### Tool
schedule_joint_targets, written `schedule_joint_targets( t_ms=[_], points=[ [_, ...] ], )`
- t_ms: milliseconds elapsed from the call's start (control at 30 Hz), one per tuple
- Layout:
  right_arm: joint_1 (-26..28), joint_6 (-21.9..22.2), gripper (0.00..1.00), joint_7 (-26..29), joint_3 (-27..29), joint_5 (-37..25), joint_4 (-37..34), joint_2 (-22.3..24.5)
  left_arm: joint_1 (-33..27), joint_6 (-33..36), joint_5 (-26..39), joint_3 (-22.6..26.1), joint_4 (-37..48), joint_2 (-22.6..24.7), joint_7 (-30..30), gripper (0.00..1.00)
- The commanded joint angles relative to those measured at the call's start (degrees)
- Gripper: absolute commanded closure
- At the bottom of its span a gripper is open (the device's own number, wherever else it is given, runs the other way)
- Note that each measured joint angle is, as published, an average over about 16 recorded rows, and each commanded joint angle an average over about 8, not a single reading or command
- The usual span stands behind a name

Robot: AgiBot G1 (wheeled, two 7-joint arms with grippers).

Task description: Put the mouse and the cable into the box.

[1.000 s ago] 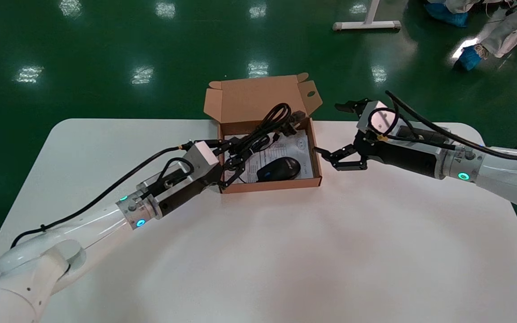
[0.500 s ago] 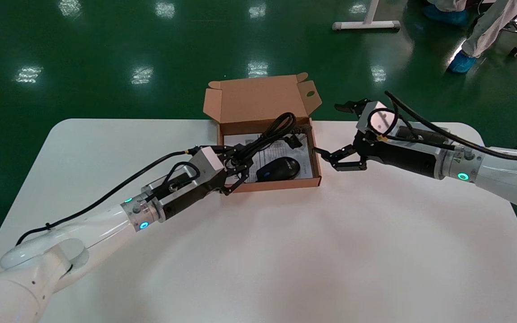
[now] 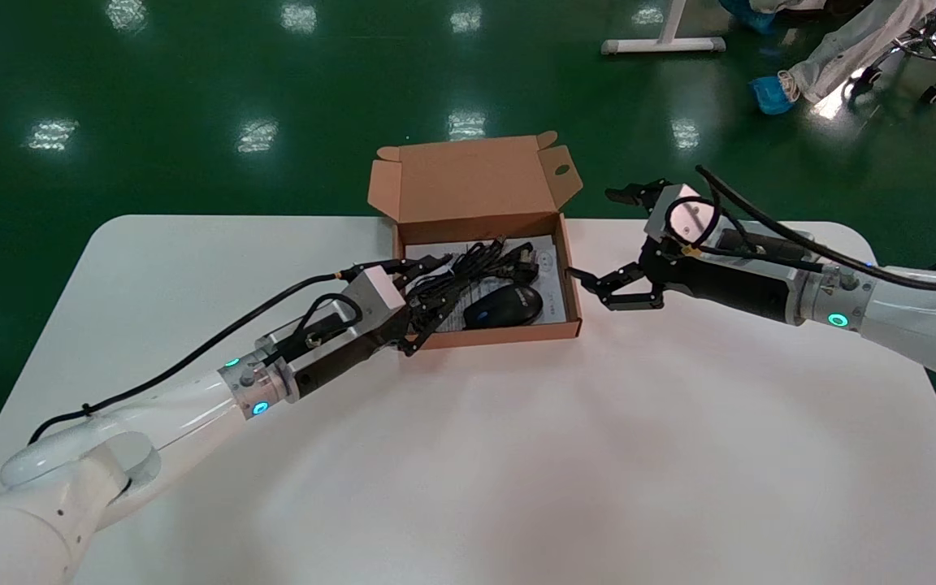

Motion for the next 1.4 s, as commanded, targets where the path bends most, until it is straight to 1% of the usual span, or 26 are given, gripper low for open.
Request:
schedule_joint_targets(
  t_ms=[33, 200, 333, 433, 533, 700, 800, 1400],
  points=[
    [0.0, -0.1, 0.0, -0.1, -0.1, -0.2, 0.1, 0.0, 0.2, -0.1, 0.1, 0.0, -0.1, 0.1, 0.1, 0.0],
    [0.4, 1.0, 0.0, 1.1, 1.6, 2.3, -0.5, -0.2, -0.6, 0.8, -1.0, -0.7, -0.9, -0.7, -0.3, 0.0],
    [0.7, 2.8, 0.0, 2.5, 4.7, 6.7, -1.3, -1.1, -1.2, 2.9, -3.8, -2.6, -2.3, -1.6, -0.9, 0.0],
    [-0.1, 2.6, 0.0, 3.8, 7.3, 10.5, -2.0, -2.5, -1.1, 4.0, -5.6, -3.8, -3.0, -1.9, -1.1, 0.0],
    [-0.9, 3.0, 0.0, 4.9, 8.8, 12.9, -2.5, -3.8, -0.9, 4.5, -6.7, -4.5, -3.7, -2.2, -1.6, 0.0],
    [-3.1, 3.2, 0.0, 8.6, 10.8, 16.6, -1.8, -4.6, -0.3, 5.5, -8.0, -4.7, -7.1, -4.2, -5.4, 0.0],
    [-4.9, 1.7, 0.0, 11.3, 11.3, 18.2, 1.0, -3.9, 0.4, 6.4, -8.3, -4.3, -10.3, -6.0, -9.0, 0.0],
    [-12.7, -3.9, 0.0, 25.9, 9.8, 20.9, 23.4, 6.4, 4.6, 11.5, -10.4, -1.7, -29.3, -16.7, -30.0, 0.0]
  ],
)
